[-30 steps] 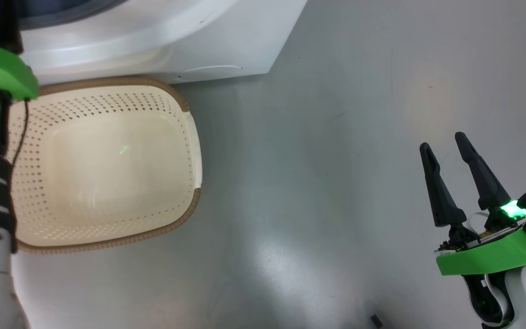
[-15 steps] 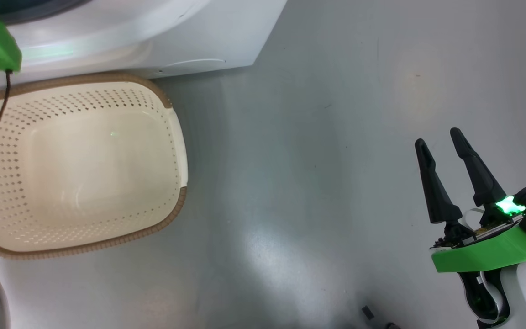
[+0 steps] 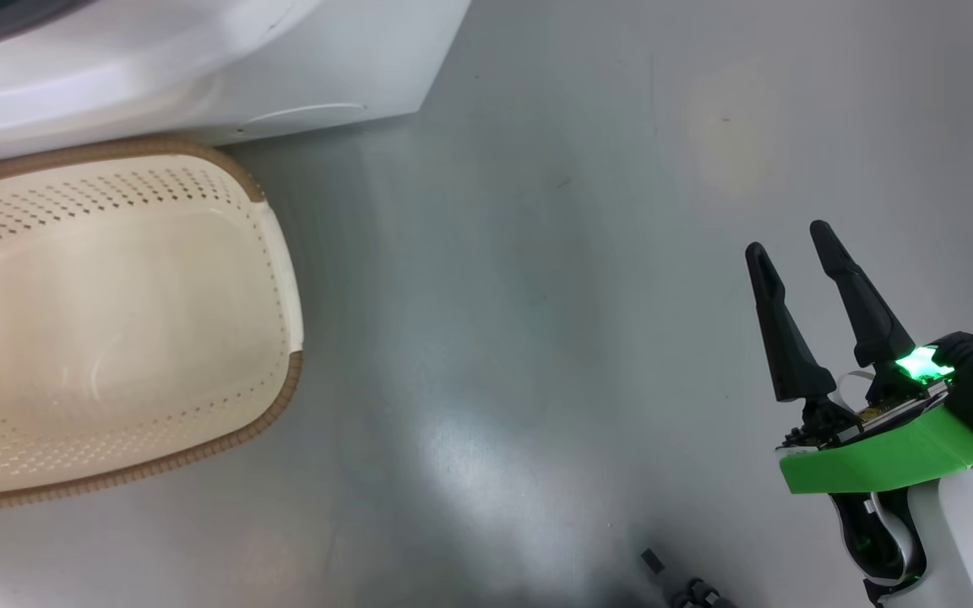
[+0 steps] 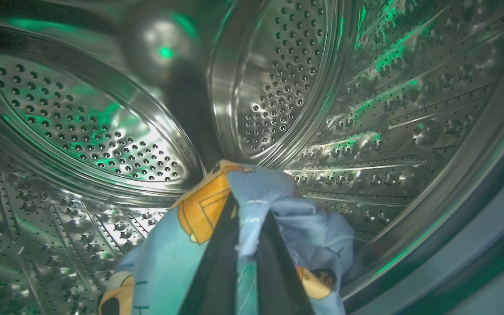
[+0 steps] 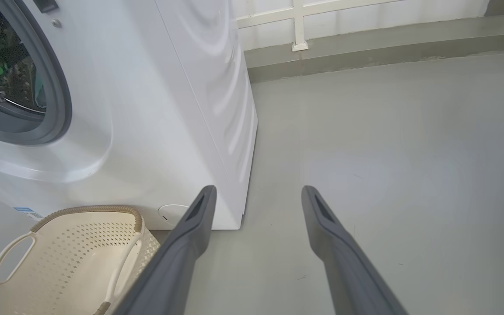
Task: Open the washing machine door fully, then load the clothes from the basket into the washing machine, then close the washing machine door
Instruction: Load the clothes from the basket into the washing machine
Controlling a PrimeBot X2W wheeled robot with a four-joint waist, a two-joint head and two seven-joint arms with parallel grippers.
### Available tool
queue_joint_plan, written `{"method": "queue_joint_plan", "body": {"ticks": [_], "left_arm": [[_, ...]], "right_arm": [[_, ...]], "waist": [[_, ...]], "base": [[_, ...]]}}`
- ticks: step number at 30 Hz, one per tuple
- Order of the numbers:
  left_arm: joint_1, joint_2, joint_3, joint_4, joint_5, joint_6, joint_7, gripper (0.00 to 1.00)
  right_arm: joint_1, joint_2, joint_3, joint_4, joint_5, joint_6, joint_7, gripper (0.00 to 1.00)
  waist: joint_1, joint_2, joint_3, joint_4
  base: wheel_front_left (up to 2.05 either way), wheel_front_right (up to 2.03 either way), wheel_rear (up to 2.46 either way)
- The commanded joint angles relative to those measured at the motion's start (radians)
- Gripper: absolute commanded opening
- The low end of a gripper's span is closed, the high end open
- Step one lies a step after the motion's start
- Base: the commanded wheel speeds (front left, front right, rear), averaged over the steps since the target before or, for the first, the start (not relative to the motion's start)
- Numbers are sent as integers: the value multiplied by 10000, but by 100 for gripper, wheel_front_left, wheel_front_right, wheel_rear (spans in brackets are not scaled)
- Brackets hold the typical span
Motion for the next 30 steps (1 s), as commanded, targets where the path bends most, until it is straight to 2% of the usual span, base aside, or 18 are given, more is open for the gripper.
{"method": "queue_joint_plan", "body": {"ticks": [1,5,13,19,21,22,24,25,26,30], "left_arm": [[33,522,149,-378,-68,128,-51,0],[286,605,261,-33,-102,316,-51,0],[224,723,355,363,-266,222,-51,0],[164,728,572,-1182,-316,342,-51,0],[338,672,599,-1261,-344,299,-51,0],[388,674,504,-1076,-257,277,-51,5],[374,658,448,-824,-187,326,-51,42],[353,637,474,-666,-206,375,-51,85],[312,641,461,-596,-179,412,-51,100],[224,631,473,-455,-177,475,-51,100]], "right_arm": [[236,-81,162,-259,59,17,-48,100],[274,-2,105,-220,52,17,-48,100],[167,-33,238,-179,48,17,-48,100],[117,-88,243,-210,53,17,-48,100],[113,-82,248,-198,55,17,-48,100],[125,-81,256,-191,56,17,-48,100],[147,-79,273,-186,62,17,-48,100],[156,-75,273,-186,66,17,-48,100],[160,-68,274,-189,68,17,-48,100],[161,-46,257,-196,70,17,-48,100]], "waist": [[0,-1,59,-66],[0,-1,89,-29],[0,-1,33,103],[0,-1,83,115],[0,-1,64,104],[0,-1,45,98],[0,-1,37,87],[0,-1,37,86],[0,-1,45,81],[0,-1,52,72]], "base": [[0,0,0],[0,0,0],[0,0,0],[0,0,0],[0,0,0],[0,0,0],[0,0,0],[0,0,0],[0,0,0],[0,0,0]]}}
